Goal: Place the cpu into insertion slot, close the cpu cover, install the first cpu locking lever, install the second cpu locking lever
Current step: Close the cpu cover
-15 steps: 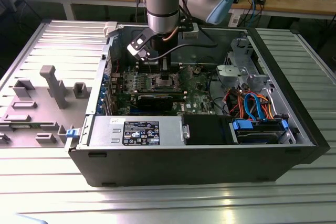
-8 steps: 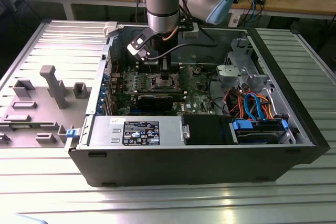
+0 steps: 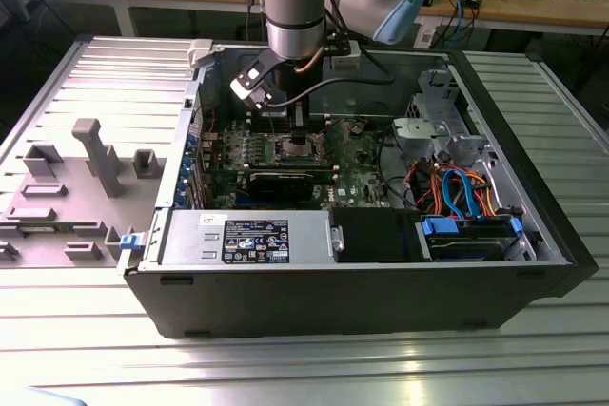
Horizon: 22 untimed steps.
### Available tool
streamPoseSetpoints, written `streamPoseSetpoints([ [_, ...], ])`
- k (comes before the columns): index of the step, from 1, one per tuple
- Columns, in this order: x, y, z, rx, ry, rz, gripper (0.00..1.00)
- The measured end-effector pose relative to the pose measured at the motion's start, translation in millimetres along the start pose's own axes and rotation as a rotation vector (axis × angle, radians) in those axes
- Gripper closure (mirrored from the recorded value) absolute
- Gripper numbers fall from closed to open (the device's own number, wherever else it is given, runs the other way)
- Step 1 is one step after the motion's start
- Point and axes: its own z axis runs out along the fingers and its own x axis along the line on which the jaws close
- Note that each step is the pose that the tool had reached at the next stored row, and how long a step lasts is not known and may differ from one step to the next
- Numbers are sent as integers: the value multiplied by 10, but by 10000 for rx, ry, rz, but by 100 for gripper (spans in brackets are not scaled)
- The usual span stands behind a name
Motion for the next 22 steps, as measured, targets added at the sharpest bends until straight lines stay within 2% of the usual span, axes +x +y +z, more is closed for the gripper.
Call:
streamPoseSetpoints([
  [22,0,3,-34,0,-71,-6,89],
])
